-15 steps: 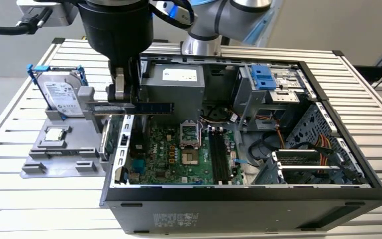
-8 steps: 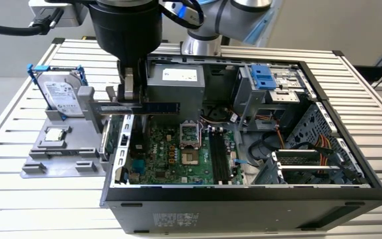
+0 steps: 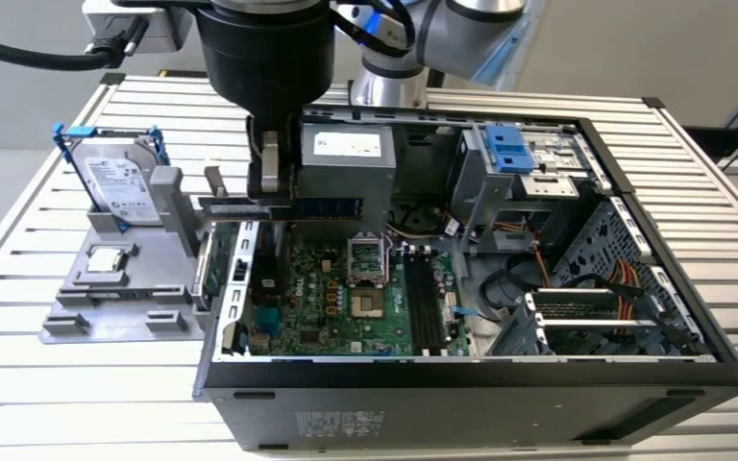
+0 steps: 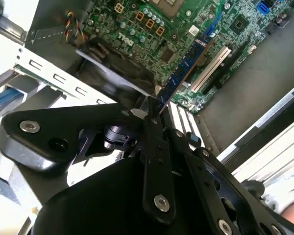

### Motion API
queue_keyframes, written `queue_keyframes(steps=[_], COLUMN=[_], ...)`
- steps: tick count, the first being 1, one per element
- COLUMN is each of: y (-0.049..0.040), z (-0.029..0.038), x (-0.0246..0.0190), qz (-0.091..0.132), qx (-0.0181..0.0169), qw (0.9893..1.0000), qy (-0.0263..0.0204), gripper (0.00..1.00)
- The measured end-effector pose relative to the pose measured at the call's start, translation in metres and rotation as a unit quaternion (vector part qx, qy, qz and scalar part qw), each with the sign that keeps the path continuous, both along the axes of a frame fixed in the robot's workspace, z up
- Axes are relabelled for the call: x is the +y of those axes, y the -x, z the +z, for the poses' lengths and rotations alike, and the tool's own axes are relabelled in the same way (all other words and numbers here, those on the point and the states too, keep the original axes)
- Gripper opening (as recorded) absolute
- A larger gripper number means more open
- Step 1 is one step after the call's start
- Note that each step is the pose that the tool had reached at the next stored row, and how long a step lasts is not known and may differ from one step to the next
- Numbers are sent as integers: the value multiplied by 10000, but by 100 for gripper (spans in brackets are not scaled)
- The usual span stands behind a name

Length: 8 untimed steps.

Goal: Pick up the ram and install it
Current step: 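Pick up the ram and move it above insertion slot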

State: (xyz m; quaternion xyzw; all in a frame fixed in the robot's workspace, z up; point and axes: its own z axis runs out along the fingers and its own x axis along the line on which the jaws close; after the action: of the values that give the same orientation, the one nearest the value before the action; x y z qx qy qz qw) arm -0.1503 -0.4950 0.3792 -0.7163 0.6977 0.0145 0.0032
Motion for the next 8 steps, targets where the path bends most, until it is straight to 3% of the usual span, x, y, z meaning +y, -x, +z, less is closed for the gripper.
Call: queue_keyframes(steps=[8], y=[-114], z=[0], x=[0], qz=[0], qx=[0], qw=[10000], qy=[0], gripper=[0])
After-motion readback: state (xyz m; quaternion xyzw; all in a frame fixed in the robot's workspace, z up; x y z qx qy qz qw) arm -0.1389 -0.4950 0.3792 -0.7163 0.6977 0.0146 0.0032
